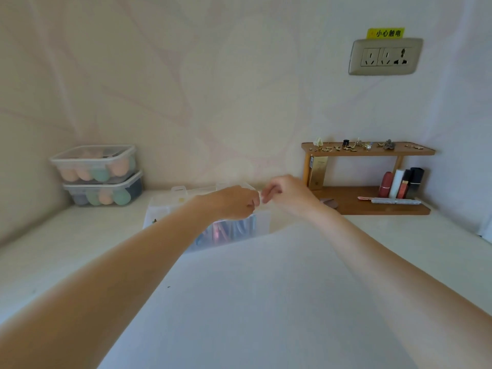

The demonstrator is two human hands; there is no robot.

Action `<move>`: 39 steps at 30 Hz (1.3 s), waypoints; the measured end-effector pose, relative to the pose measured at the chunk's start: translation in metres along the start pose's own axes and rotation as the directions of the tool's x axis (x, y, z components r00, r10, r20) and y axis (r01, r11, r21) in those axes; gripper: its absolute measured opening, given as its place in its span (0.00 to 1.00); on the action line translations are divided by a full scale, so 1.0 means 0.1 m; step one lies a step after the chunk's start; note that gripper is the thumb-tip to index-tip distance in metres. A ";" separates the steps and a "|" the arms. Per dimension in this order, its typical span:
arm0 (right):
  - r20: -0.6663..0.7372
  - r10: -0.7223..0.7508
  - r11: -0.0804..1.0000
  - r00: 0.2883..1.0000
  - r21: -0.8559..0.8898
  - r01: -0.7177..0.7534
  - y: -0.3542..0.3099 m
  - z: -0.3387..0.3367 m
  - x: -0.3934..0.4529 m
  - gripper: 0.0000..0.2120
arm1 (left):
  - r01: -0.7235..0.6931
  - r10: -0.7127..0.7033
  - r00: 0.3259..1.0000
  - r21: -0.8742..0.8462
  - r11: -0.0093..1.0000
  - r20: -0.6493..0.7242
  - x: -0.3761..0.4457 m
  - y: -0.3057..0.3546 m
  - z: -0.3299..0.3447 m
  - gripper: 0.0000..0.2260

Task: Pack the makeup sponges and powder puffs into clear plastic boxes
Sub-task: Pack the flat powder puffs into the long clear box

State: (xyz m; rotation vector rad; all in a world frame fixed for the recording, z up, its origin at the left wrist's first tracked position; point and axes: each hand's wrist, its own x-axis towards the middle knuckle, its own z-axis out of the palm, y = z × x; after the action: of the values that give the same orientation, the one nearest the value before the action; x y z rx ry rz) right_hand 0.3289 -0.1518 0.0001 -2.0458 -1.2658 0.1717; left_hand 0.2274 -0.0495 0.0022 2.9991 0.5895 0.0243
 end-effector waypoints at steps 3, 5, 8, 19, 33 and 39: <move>-0.182 0.085 0.946 0.980 -0.294 -0.137 0.18 -0.24 -0.02 0.10 | -0.012 0.011 1.000 0.040 0.999 0.018 0.01 0.01 -0.01 0.15; -0.164 0.180 0.823 0.970 -0.515 -0.240 0.31 -0.31 -0.09 0.10 | -0.011 0.011 1.000 0.061 0.998 -0.001 -0.01 0.05 -0.02 0.15; -0.064 0.346 0.686 0.936 -0.664 -0.299 0.48 -0.21 -0.26 0.16 | 0.020 -0.018 0.999 0.048 0.999 -0.031 -0.01 0.05 0.01 0.15; -0.252 0.062 0.920 0.966 -0.360 -0.153 0.17 -0.17 -0.11 0.10 | 0.033 -0.032 0.999 -0.104 0.994 0.009 -0.06 0.00 0.07 0.15; 0.211 0.363 0.824 0.907 -0.528 -0.207 0.40 -0.05 -0.25 0.15 | 0.024 -0.024 1.000 -0.064 0.998 -0.011 0.03 -0.01 0.16 0.15; 0.067 0.304 0.780 0.950 -0.591 -0.208 0.60 -0.03 -0.25 0.14 | 0.018 -0.022 0.999 -0.078 0.997 -0.048 0.03 -0.03 0.19 0.15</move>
State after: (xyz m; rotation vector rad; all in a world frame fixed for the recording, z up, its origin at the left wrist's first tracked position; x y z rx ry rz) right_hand 0.3613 -0.1898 -0.0412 -2.7887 -1.2246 0.0789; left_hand 0.2291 -0.0470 -0.0168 2.9252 0.6086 0.1162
